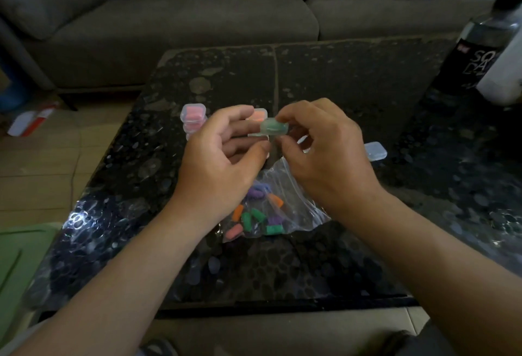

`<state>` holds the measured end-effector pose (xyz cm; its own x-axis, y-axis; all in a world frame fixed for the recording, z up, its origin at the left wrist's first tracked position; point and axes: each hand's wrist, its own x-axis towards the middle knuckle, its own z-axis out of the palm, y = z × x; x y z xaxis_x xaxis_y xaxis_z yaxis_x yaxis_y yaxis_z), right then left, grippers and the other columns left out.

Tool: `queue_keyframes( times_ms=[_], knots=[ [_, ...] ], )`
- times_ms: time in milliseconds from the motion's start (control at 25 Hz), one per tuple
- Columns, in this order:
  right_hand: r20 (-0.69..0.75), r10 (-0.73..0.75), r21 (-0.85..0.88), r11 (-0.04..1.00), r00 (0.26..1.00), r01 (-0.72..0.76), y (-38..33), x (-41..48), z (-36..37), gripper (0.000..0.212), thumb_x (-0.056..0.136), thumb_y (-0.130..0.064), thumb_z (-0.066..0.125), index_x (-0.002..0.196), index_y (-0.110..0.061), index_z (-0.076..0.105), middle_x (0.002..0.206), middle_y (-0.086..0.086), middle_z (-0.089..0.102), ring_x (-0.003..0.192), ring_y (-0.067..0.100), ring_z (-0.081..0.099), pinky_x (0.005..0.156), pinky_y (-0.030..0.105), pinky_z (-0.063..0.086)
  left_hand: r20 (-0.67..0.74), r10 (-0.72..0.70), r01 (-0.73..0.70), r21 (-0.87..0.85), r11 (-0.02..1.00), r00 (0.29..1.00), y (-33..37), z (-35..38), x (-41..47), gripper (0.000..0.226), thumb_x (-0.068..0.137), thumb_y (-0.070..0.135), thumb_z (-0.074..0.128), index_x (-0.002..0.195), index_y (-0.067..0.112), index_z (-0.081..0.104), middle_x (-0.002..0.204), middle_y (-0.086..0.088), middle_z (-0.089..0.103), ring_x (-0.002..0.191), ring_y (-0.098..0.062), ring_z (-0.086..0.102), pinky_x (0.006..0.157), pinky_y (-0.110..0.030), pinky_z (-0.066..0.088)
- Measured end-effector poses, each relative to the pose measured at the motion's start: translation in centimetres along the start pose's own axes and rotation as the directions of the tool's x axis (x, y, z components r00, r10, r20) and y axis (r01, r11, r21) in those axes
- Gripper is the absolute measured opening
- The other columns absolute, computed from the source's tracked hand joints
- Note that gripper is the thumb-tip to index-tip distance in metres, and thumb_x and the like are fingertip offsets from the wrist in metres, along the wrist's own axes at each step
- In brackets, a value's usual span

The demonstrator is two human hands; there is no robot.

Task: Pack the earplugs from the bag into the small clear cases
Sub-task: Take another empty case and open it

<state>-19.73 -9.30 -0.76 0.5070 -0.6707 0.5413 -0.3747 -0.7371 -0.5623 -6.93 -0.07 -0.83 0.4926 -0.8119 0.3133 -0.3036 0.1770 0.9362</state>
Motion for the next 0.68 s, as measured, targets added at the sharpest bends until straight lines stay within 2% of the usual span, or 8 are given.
queue_keyframes(
  times_ms=[80, 200, 360, 440, 520, 600, 680],
  knots=[
    [-0.007, 0.041, 0.055, 0.998, 0.999, -0.041, -0.2, 0.3, 0.2, 0.028, 0.091, -0.012, 0.069, 0.118, -0.021, 0.066, 0.107, -0.006, 0.061, 0.09, 0.005, 0.061, 0.077, 0.019, 0.055, -0.008, 0.0, 0.0, -0.017, 1.0, 1.0, 0.0, 0.0, 0.1, 0.048, 0.093, -0.006, 0.067, 0.127, 0.025, 0.052, 0.125, 0.002, 0.07, 0.11, -0.006, 0.071, 0.091, -0.024, 0.058],
    [0.12, 0.152, 0.316, 0.931, 0.981, -0.182, -0.6, 0.8, 0.2, 0.045, 0.093, -0.003, 0.06, 0.134, -0.021, 0.054, 0.117, -0.019, 0.057, 0.108, -0.009, 0.057, 0.084, 0.006, 0.048, 0.008, -0.006, 0.006, 0.006, 1.0, 1.0, -0.5, -0.2, 0.6, 0.058, 0.094, -0.008, 0.061, 0.136, 0.025, 0.041, 0.141, 0.003, 0.061, 0.126, -0.002, 0.061, 0.095, -0.022, 0.055],
    [0.295, 0.181, 0.46, 0.834, 0.938, -0.305, -0.1, 1.2, 0.9, 0.062, 0.089, -0.003, 0.055, 0.145, -0.024, 0.039, 0.139, -0.016, 0.049, 0.133, -0.003, 0.043, 0.1, 0.017, 0.039, 0.056, -0.035, 0.028, 0.124, 0.992, 0.998, -1.4, -0.1, 1.5, 0.068, 0.094, -0.001, 0.062, 0.147, 0.029, 0.031, 0.151, 0.012, 0.051, 0.139, 0.005, 0.045, 0.117, -0.029, 0.039],
    [0.355, 0.172, 0.483, 0.808, 0.919, -0.338, 0.1, 1.2, 1.3, 0.068, 0.085, 0.0, 0.053, 0.145, -0.029, 0.038, 0.135, -0.022, 0.049, 0.128, -0.009, 0.042, 0.099, 0.016, 0.036, 0.056, -0.056, 0.046, 0.159, 0.986, 0.997, -1.8, -0.2, 1.8, 0.072, 0.093, 0.0, 0.063, 0.152, 0.025, 0.03, 0.156, 0.01, 0.045, 0.142, 0.006, 0.04, 0.12, -0.028, 0.033],
    [0.401, 0.172, 0.483, 0.795, 0.9, -0.367, 0.2, 1.4, 1.5, 0.071, 0.083, 0.005, 0.05, 0.138, -0.038, 0.037, 0.123, -0.033, 0.048, 0.116, -0.02, 0.045, 0.091, 0.008, 0.039, 0.061, -0.075, 0.063, 0.181, 0.981, 0.995, -2.0, -0.1, 2.1, 0.074, 0.092, 0.0, 0.063, 0.154, 0.022, 0.029, 0.159, 0.007, 0.043, 0.142, 0.006, 0.037, 0.118, -0.02, 0.031],
    [0.424, 0.175, 0.472, 0.794, 0.888, -0.383, 0.5, 1.4, 1.9, 0.072, 0.079, 0.003, 0.049, 0.136, -0.04, 0.037, 0.12, -0.034, 0.05, 0.115, -0.019, 0.048, 0.093, 0.012, 0.042, 0.068, -0.092, 0.077, 0.195, 0.978, 0.993, -2.2, -0.1, 2.4, 0.074, 0.091, -0.002, 0.064, 0.154, 0.019, 0.03, 0.158, 0.007, 0.042, 0.139, 0.008, 0.037, 0.111, -0.006, 0.031],
    [0.444, 0.185, 0.457, 0.795, 0.877, -0.399, 0.7, 1.5, 2.2, 0.077, 0.078, 0.001, 0.049, 0.145, -0.035, 0.035, 0.121, -0.035, 0.048, 0.116, -0.015, 0.048, 0.097, 0.018, 0.042, 0.071, -0.1, 0.084, 0.199, 0.976, 0.992, -2.4, -0.1, 2.6, 0.073, 0.091, -0.003, 0.064, 0.153, 0.019, 0.032, 0.154, 0.01, 0.043, 0.137, 0.008, 0.038, 0.104, 0.001, 0.031]
  ],
)
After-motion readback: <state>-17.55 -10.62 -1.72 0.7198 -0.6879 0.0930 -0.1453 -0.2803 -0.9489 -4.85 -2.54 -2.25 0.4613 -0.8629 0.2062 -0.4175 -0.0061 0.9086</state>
